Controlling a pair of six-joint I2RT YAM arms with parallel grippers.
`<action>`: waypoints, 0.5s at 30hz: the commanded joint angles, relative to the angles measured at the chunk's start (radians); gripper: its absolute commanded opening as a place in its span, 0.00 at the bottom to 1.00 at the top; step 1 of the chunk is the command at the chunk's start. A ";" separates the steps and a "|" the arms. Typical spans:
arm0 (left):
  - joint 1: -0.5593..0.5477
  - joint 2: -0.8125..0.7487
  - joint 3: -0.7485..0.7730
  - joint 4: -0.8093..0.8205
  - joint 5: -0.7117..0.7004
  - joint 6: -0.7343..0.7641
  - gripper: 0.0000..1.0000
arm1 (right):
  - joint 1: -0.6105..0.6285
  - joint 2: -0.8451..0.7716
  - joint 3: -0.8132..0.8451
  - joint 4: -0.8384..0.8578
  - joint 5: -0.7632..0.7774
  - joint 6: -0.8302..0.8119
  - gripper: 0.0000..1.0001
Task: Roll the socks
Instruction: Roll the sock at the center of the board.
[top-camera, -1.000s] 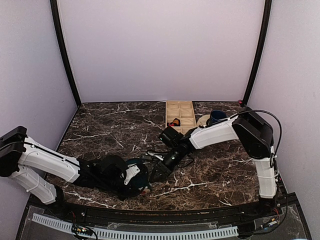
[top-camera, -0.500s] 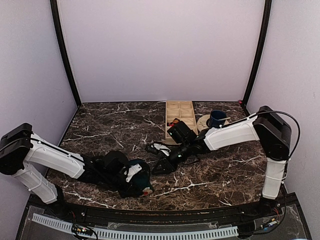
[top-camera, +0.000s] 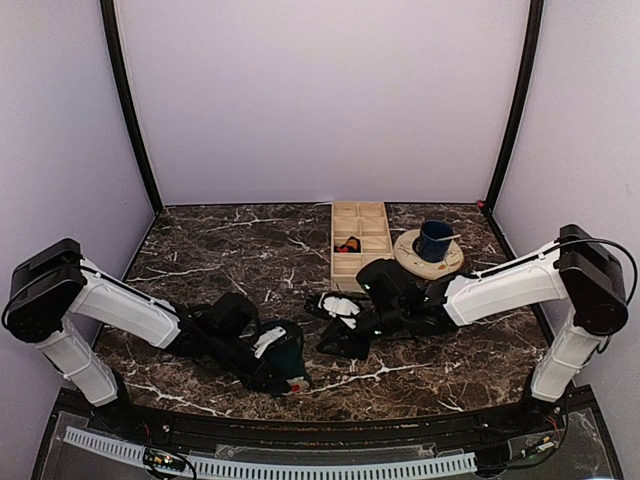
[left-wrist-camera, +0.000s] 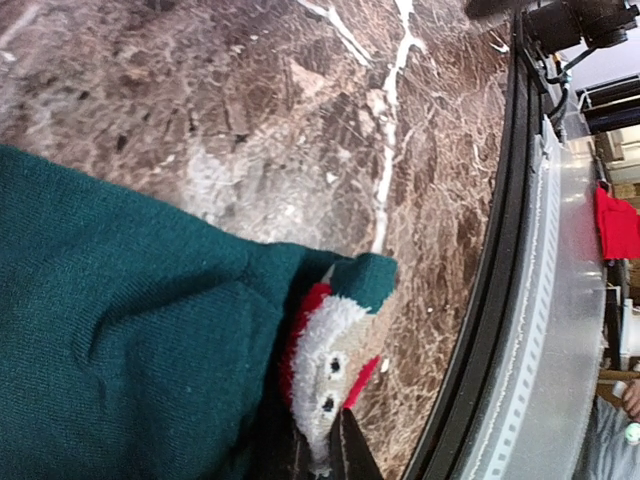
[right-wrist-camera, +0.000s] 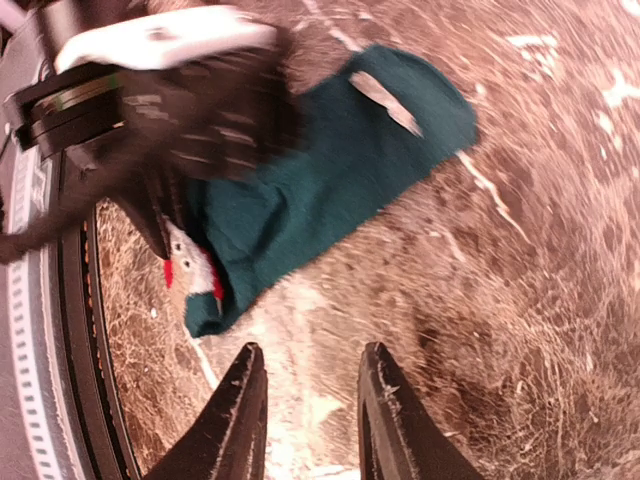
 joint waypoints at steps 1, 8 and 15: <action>0.006 0.071 0.010 -0.085 0.066 -0.005 0.00 | 0.083 -0.028 -0.009 0.028 0.100 -0.118 0.30; 0.022 0.092 0.020 -0.084 0.100 -0.011 0.00 | 0.197 -0.005 0.009 -0.012 0.194 -0.215 0.33; 0.042 0.122 0.032 -0.079 0.147 -0.009 0.00 | 0.257 0.019 0.029 -0.044 0.252 -0.262 0.36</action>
